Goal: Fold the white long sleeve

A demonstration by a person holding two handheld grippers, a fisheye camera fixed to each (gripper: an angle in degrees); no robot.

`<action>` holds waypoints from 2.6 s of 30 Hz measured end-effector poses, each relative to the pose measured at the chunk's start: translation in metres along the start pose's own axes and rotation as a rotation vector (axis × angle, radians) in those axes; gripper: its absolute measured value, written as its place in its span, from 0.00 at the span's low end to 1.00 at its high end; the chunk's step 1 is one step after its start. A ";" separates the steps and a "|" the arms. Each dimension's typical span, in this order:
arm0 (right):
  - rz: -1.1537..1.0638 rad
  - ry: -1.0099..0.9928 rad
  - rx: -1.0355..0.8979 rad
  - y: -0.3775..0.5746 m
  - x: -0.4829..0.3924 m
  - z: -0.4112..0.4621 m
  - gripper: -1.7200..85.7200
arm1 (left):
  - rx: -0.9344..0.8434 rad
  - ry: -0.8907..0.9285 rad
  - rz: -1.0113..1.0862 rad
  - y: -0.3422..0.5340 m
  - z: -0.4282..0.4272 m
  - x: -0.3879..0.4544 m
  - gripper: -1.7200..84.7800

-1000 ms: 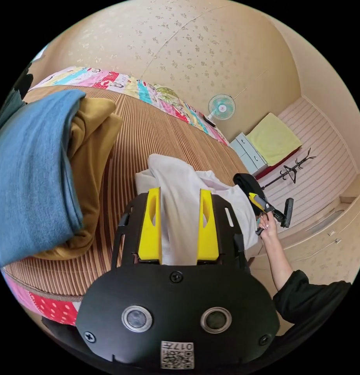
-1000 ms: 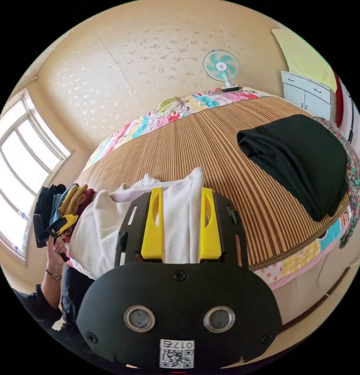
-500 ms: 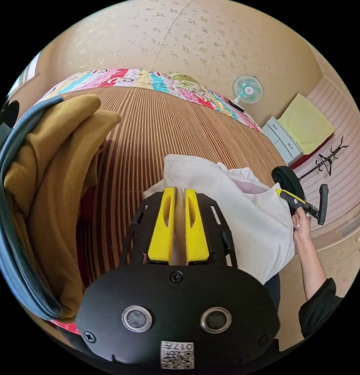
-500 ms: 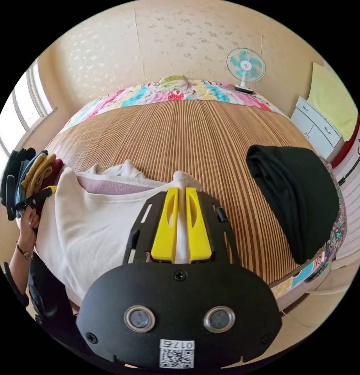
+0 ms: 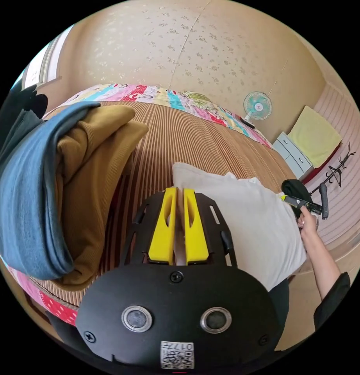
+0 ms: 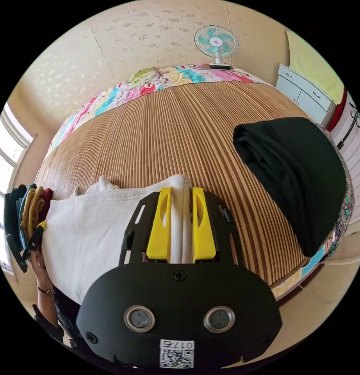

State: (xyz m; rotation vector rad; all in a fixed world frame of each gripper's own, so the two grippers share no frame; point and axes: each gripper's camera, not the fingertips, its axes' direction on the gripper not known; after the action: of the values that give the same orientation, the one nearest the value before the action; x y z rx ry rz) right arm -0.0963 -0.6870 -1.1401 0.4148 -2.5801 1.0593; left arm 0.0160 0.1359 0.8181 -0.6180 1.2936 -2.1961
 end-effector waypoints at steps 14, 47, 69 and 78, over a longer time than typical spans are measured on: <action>-0.129 -0.401 0.248 0.142 -0.086 -0.093 0.15 | -0.134 0.379 -0.302 0.153 -0.085 -0.086 0.17; -0.205 -0.974 0.281 0.135 0.129 -0.123 0.10 | -0.058 0.659 0.028 0.130 -0.096 -0.040 0.18; 0.361 -1.131 0.182 0.359 0.328 -0.008 0.30 | -0.606 1.032 -0.054 0.081 0.098 0.050 0.12; 0.224 -1.365 0.154 0.298 0.297 0.003 0.27 | -0.596 1.063 0.272 0.124 0.008 0.105 0.10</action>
State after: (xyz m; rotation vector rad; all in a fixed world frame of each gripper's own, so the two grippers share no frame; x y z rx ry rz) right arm -0.4798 -0.5283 -1.2105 1.2612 -3.7553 1.3142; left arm -0.0349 0.0125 0.7248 0.6461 2.4002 -1.8862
